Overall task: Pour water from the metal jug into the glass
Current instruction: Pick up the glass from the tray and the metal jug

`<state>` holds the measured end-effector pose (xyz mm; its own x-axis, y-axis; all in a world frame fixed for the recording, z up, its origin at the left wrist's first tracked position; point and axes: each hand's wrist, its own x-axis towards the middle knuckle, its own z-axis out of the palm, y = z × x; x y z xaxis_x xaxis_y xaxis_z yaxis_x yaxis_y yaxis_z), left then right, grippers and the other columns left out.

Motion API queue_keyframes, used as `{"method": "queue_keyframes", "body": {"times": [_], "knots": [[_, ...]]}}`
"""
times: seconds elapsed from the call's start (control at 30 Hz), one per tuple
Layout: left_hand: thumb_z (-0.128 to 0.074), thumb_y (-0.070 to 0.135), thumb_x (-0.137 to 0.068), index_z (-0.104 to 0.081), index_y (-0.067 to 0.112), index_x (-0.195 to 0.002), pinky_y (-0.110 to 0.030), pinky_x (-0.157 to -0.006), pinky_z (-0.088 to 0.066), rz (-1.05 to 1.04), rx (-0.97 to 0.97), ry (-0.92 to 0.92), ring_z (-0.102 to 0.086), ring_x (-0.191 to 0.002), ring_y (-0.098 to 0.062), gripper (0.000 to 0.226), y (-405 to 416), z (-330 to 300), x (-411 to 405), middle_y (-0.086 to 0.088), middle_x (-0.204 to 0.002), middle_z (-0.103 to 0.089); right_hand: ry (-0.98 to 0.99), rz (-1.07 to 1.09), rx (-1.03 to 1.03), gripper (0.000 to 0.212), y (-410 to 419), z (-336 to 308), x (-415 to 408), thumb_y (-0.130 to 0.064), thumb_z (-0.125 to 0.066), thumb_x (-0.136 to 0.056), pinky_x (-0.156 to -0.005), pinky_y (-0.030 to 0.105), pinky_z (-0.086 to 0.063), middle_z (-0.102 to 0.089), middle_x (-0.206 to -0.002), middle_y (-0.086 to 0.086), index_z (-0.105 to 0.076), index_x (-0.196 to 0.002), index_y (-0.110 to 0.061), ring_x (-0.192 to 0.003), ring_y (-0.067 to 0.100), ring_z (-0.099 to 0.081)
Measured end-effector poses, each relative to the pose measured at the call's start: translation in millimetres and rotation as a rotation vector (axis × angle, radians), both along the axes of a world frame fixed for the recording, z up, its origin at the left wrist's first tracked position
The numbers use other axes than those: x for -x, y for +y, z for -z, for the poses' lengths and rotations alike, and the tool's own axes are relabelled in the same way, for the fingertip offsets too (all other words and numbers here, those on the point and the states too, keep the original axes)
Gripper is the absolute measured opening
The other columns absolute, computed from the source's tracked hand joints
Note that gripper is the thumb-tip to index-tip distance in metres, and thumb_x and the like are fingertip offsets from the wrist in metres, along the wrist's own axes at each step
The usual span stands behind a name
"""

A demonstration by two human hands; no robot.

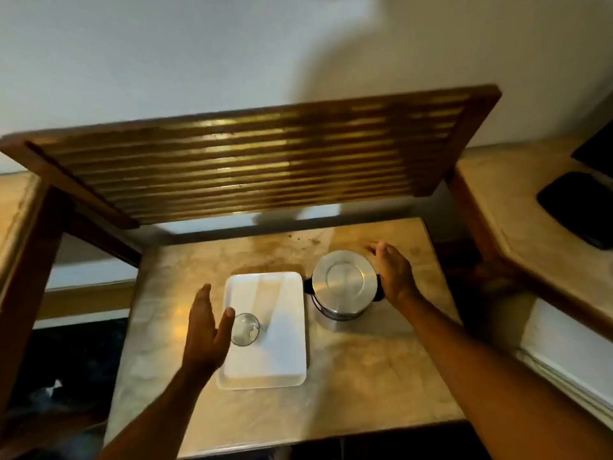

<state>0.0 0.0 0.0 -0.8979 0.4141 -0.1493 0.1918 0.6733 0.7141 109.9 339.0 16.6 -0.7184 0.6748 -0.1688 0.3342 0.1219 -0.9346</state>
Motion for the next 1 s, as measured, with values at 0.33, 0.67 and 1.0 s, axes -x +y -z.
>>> {"method": "queue_keyframes", "body": {"times": [0.33,0.67,1.0], "knots": [[-0.054,0.089,-0.063,-0.035,0.007,-0.147,-0.045,-0.105,-0.04,-0.195,-0.115,-0.18,-0.045,-0.133,-0.032,0.119,-9,95,-44,-0.017,-0.148,-0.046,0.278,0.083,0.221,0.067,-11,49,-17,-0.083,-0.05,-0.074,-0.048,0.021,-0.042,-0.056,-0.058,0.002,-0.056,-0.064,-0.018,-0.055,0.012,-0.053],[-0.093,0.035,-0.059,-0.046,0.021,-0.138,-0.034,-0.101,-0.04,-0.404,-0.167,-0.16,-0.052,-0.123,-0.023,0.093,5,142,-37,0.0,-0.137,-0.056,0.205,-0.332,0.358,0.086,1,61,-25,-0.074,-0.06,-0.078,-0.048,0.027,-0.041,-0.05,-0.035,0.001,-0.051,-0.046,0.005,-0.034,0.015,-0.045],[-0.091,0.009,-0.067,-0.063,0.015,-0.121,-0.048,-0.097,-0.054,-0.458,-0.254,-0.222,-0.064,-0.108,-0.023,0.061,10,147,-35,-0.004,-0.116,-0.069,0.272,-0.253,0.455,0.069,-25,51,-30,-0.072,-0.067,-0.074,-0.045,0.026,-0.041,-0.048,-0.039,0.001,-0.053,-0.044,-0.011,-0.037,0.014,-0.045]]}}
